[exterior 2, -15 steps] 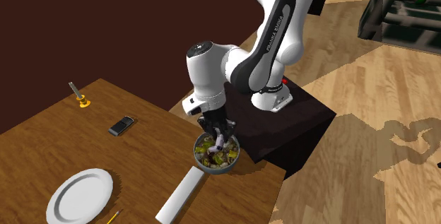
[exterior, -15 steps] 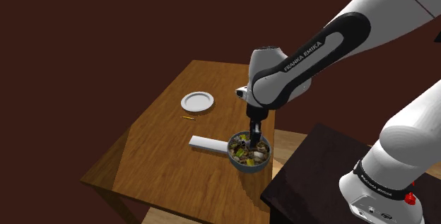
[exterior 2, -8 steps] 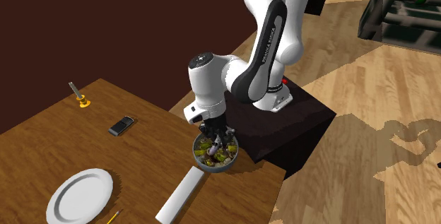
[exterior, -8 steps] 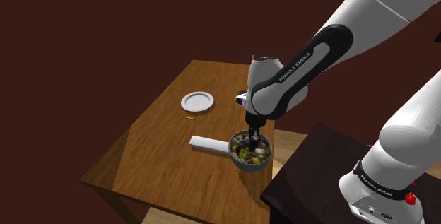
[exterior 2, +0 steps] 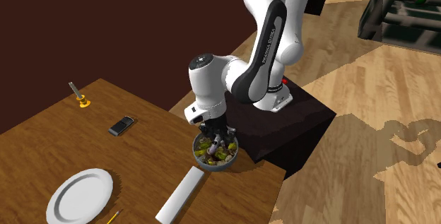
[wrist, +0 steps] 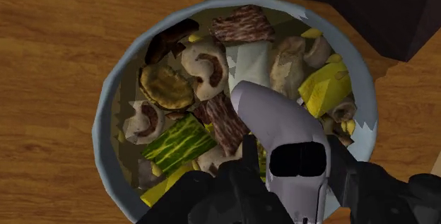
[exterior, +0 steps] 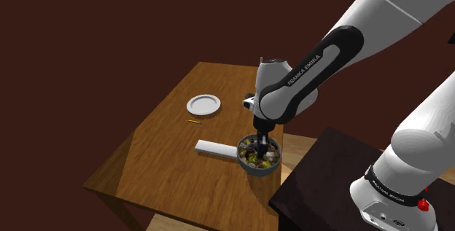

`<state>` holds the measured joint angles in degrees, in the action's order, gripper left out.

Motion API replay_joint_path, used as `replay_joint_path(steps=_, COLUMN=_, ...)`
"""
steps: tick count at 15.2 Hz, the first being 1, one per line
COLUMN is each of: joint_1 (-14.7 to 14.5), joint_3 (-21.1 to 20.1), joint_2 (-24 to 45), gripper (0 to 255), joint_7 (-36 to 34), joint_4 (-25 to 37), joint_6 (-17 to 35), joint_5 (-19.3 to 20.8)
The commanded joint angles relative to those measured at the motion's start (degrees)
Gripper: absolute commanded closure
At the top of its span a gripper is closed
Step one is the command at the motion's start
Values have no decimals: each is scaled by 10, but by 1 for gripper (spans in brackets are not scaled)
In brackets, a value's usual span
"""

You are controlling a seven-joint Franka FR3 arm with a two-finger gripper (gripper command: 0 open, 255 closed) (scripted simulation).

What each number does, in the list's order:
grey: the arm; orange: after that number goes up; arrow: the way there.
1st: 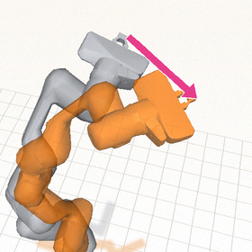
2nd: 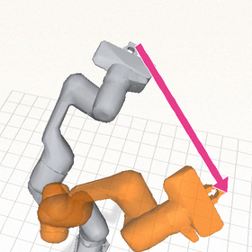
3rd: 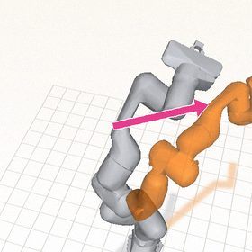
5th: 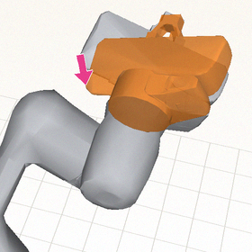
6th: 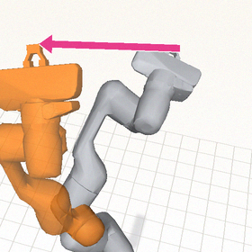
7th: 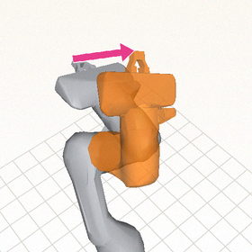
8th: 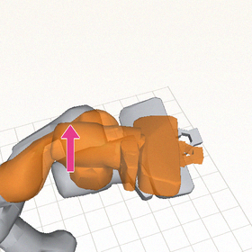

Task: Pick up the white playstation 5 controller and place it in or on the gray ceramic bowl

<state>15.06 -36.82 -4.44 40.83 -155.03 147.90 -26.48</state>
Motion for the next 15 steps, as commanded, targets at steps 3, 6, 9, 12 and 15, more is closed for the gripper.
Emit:
replay_joint_path(steps=3, joint_1=1, joint_3=1, joint_2=3, gripper=0, joint_7=-2, joint_4=-1, joint_6=6, joint_5=2)
replay_joint_path(steps=6, joint_1=2, joint_3=6, joint_2=-24, gripper=0, joint_7=7, joint_4=2, joint_6=-23, joint_5=-7)
replay_joint_path(steps=9, joint_1=2, joint_3=23, joint_2=-89, gripper=0, joint_7=17, joint_4=14, joint_6=-100, joint_5=-16)
replay_joint_path(steps=12, joint_1=1, joint_3=23, joint_2=-89, gripper=0, joint_7=17, joint_4=14, joint_6=-100, joint_5=-16)
replay_joint_path(steps=15, joint_1=1, joint_3=23, joint_2=-89, gripper=0, joint_7=17, joint_4=14, joint_6=-100, joint_5=-16)
